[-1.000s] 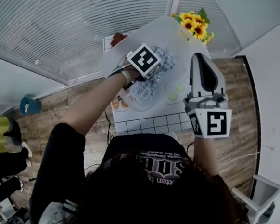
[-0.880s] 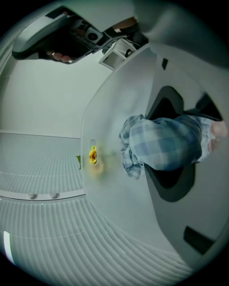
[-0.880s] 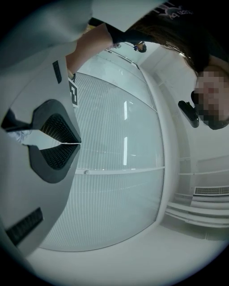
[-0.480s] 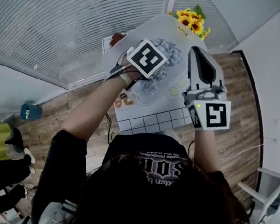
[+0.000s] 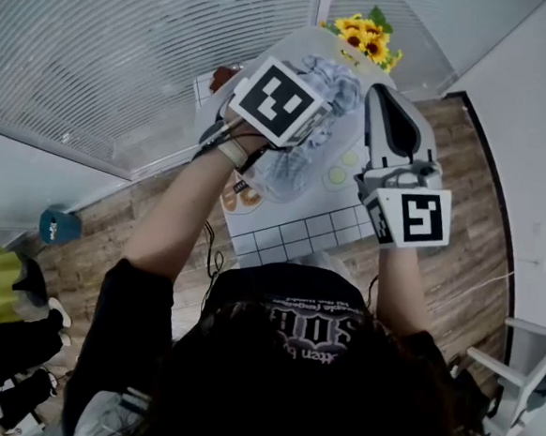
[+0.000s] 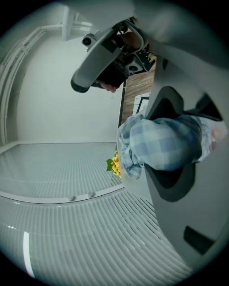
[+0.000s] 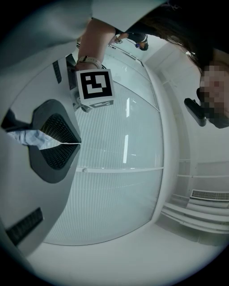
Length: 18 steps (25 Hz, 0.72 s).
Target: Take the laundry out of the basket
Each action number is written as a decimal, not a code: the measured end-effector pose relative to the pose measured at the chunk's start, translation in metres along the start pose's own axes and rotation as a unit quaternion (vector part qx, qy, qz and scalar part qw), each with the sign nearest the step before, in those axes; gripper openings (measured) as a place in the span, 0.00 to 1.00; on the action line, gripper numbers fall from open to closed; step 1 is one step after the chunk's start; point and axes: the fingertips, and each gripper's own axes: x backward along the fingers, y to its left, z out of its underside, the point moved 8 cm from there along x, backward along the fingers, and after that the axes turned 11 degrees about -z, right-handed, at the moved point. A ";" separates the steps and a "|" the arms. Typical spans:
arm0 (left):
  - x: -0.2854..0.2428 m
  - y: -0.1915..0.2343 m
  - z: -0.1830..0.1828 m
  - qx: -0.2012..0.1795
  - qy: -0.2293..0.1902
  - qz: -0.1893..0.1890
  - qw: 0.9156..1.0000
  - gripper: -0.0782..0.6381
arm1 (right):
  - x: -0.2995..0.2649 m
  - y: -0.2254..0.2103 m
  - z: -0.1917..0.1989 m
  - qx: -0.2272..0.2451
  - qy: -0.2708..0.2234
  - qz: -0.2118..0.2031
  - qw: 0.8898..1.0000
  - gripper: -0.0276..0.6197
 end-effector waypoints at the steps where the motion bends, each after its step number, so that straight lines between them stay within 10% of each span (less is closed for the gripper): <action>1: 0.003 0.001 -0.003 -0.001 -0.003 -0.004 1.000 0.47 | 0.000 -0.001 0.000 0.002 0.002 -0.001 1.000 0.09; 18: 0.040 -0.033 -0.077 -0.036 -0.080 -0.023 0.996 0.47 | 0.026 -0.032 -0.028 0.039 -0.013 0.001 0.999 0.09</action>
